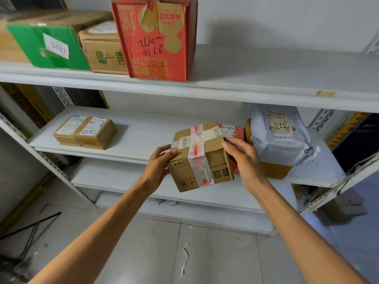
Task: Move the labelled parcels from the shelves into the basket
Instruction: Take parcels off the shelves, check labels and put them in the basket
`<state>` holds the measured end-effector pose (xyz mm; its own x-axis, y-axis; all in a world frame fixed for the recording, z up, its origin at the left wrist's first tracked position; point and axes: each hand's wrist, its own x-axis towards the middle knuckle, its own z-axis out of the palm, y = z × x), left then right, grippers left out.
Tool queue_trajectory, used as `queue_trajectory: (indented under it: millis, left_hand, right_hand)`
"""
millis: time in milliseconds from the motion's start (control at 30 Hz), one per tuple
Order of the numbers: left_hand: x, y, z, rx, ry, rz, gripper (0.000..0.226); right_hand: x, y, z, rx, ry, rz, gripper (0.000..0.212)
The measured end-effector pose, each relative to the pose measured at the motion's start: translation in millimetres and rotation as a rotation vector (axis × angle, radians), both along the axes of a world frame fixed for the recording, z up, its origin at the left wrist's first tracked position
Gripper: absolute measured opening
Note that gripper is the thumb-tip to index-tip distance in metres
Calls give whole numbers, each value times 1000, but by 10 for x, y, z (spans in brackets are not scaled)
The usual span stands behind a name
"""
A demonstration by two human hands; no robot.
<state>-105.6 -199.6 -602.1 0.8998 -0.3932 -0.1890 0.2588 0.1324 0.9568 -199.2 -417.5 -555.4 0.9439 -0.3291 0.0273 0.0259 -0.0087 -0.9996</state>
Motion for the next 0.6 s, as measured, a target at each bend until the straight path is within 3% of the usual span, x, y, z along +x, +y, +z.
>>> queue_trajectory:
  millis: [267, 333, 467, 600]
  left_hand:
    - [-35, 87, 2, 3, -13, -117, 48]
    - [-42, 108, -13, 40, 33, -103, 52]
    - [44, 181, -92, 137, 16, -45, 81]
    - [269, 279, -181, 168, -28, 10, 73]
  right_hand:
    - [196, 4, -115, -105, 101, 190, 32]
    - [225, 26, -181, -174, 107, 211, 35]
    - [311, 166, -312, -174, 147, 235, 57]
    - [533, 335, -419, -173, 173, 261, 68]
